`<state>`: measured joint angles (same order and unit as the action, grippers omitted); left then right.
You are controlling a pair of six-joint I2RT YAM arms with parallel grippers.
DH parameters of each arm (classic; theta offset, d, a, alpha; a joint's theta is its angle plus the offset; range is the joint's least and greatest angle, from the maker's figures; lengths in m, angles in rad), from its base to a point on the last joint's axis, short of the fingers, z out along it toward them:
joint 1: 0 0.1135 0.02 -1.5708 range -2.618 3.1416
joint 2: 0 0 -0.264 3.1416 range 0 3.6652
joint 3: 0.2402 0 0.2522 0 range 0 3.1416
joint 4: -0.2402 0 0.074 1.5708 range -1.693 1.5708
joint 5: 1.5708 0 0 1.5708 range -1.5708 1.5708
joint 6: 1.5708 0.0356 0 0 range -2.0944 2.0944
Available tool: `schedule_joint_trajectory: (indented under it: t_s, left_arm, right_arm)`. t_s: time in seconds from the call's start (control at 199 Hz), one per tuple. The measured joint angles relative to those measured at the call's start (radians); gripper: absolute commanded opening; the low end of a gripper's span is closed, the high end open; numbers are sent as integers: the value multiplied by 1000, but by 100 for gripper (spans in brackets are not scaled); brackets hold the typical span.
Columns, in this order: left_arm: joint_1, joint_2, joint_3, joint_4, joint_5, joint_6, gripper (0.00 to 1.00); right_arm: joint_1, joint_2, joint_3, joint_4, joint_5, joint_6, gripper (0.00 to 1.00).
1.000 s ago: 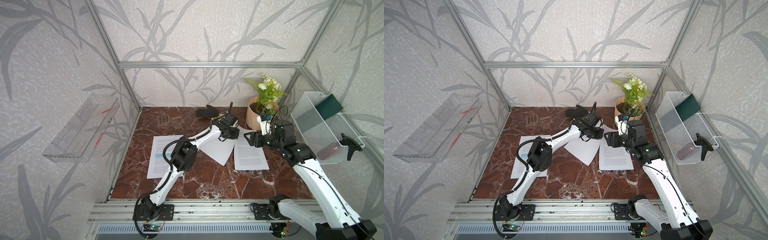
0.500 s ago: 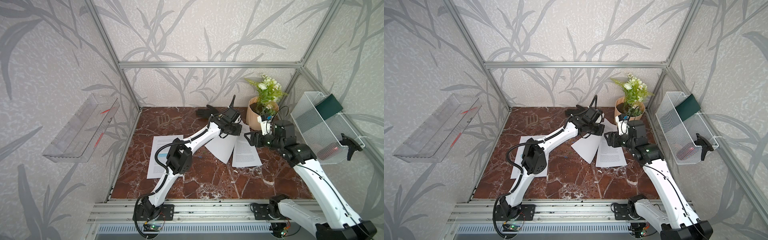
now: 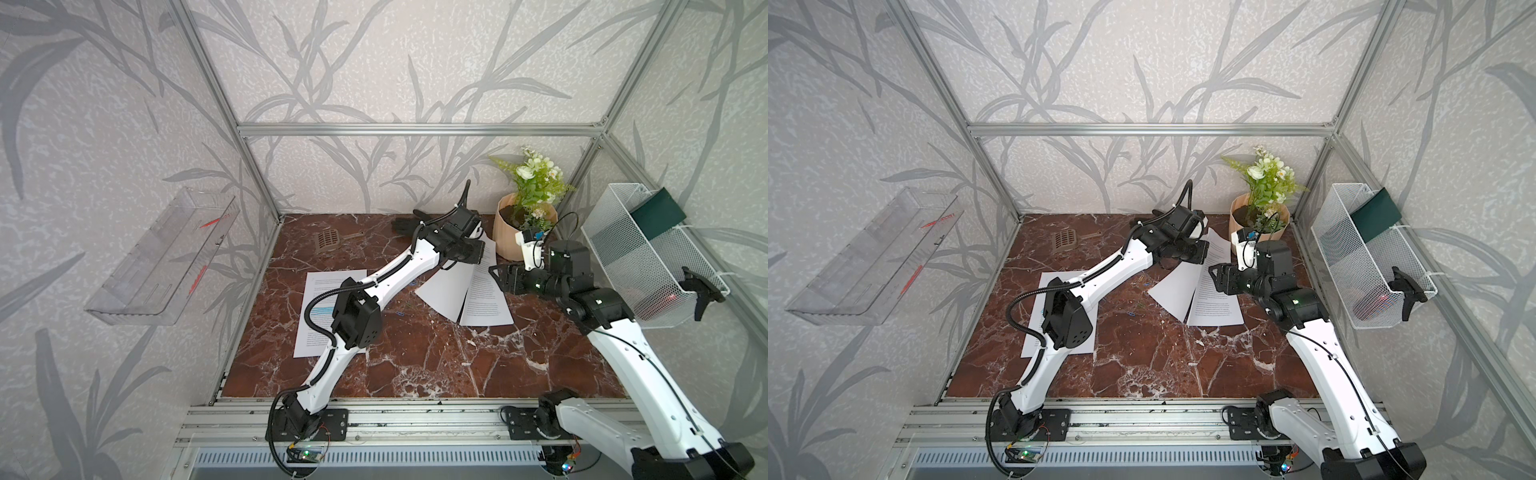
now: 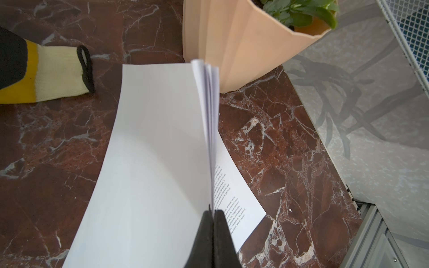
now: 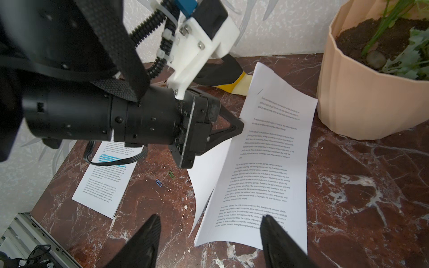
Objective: Unclip the paperclips from the documents
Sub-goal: Pick up the document from the center of the board, then place the document at the center of the board.
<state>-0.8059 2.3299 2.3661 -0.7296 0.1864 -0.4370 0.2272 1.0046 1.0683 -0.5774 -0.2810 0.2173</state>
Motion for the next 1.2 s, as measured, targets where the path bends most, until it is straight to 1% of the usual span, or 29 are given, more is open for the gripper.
schedule_joint_trajectory:
  t_s: [0.201, 0.291, 0.476, 0.617, 0.742, 0.817, 0.923, 0.988, 1.028, 1.113, 1.204]
  left_arm:
    - [-12, -39, 10, -18, 2, -5, 0]
    - [-24, -45, 36, -20, 7, -14, 0]
    - [-65, -51, 61, -3, 29, -44, 0]
    - [-109, -50, 80, 34, 80, -90, 0]
    - [-145, -39, 148, 84, 132, -148, 0]
    - [-160, -34, 181, 142, 171, -188, 0]
    - [-174, -34, 185, 251, 234, -250, 0]
    - [-174, -40, 147, 332, 270, -285, 0]
    - [-167, -58, 85, 389, 291, -305, 0]
    - [-141, -118, -110, 497, 314, -335, 0]
    - [-87, -178, -339, 591, 318, -353, 0]
  right_arm:
    - [-6, -8, 0, 0, 1, 1, 70]
    - [-9, -20, -1, 4, 3, 4, 70]
    - [-40, -90, -13, 61, 11, 49, 70]
    - [-64, -162, -16, 159, 20, 91, 71]
    - [-72, -211, -17, 248, 40, 121, 71]
    - [-72, -224, -17, 290, 55, 131, 71]
    - [-72, -229, -17, 327, 71, 138, 71]
    - [-72, -226, -17, 340, 77, 142, 71]
    - [-72, -224, -17, 342, 79, 147, 71]
    - [-72, -213, -17, 343, 81, 154, 71]
    - [-73, -201, -17, 340, 80, 161, 71]
